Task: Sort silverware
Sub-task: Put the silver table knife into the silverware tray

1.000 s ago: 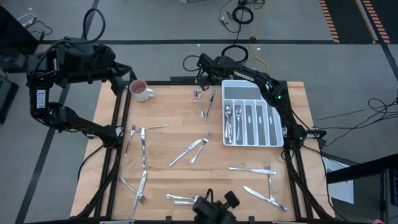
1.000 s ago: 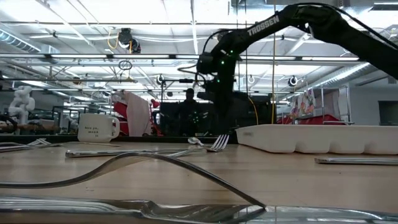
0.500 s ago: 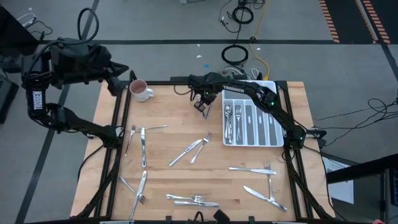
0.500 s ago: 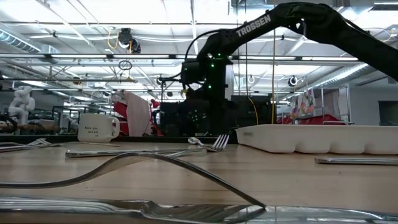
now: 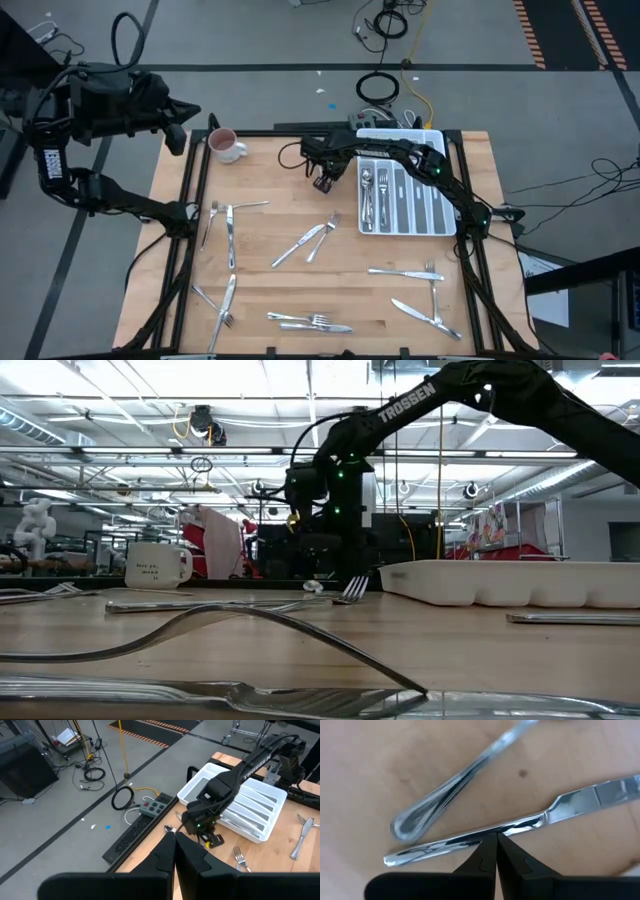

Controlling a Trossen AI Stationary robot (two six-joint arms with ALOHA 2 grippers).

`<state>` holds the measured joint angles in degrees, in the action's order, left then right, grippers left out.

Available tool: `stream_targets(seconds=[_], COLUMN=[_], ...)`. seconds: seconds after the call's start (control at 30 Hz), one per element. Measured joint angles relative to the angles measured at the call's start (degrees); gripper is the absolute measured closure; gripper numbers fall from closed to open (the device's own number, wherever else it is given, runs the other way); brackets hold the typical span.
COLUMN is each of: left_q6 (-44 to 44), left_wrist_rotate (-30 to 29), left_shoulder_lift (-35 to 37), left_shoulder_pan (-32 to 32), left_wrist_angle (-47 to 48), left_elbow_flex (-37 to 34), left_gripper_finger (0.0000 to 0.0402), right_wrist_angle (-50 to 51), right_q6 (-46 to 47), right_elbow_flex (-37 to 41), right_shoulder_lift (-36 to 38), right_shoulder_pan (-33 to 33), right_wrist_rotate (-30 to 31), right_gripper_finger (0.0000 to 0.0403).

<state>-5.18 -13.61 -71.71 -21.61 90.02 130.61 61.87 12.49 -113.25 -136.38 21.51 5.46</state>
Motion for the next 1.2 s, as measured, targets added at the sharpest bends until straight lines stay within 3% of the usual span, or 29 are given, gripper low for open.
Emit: stream_targets(seconds=[0.13,0.57,0.83,1.03,1.2], left_q6=[0.1,1.2,1.3,1.5,1.5], left_wrist_rotate=[0.0,-0.1,-0.1,-0.1,-0.1], left_shoulder_lift=[0.0,-0.4,-0.9,-0.9,-0.9], left_shoulder_pan=[0.0,0.0,0.0,0.0,0.0], left_wrist_angle=[0.0,0.0,0.0,0.0,0.0], left_elbow_flex=[0.0,0.0,-0.3,-2.8,-4.9], left_gripper_finger=[0.0388,0.0388,0.0388,0.0388,0.0388], right_wrist_angle=[-0.3,-10.3,-5.1,7.4,12.5], right_q6=[-3.9,-12.3,-15.6,-33.4,-56.1], right_elbow_flex=[0.0,0.2,-6.4,-16.1,-16.2], right_shoulder_lift=[0.0,-0.3,0.5,2.1,1.0], right_shoulder_pan=[-2.2,-14.6,-16.1,-15.8,-15.7], right_wrist_rotate=[-6.3,-15.2,-14.7,-6.5,-1.7], right_gripper_finger=[0.0403,0.0403,0.0403,0.0395,0.0338])
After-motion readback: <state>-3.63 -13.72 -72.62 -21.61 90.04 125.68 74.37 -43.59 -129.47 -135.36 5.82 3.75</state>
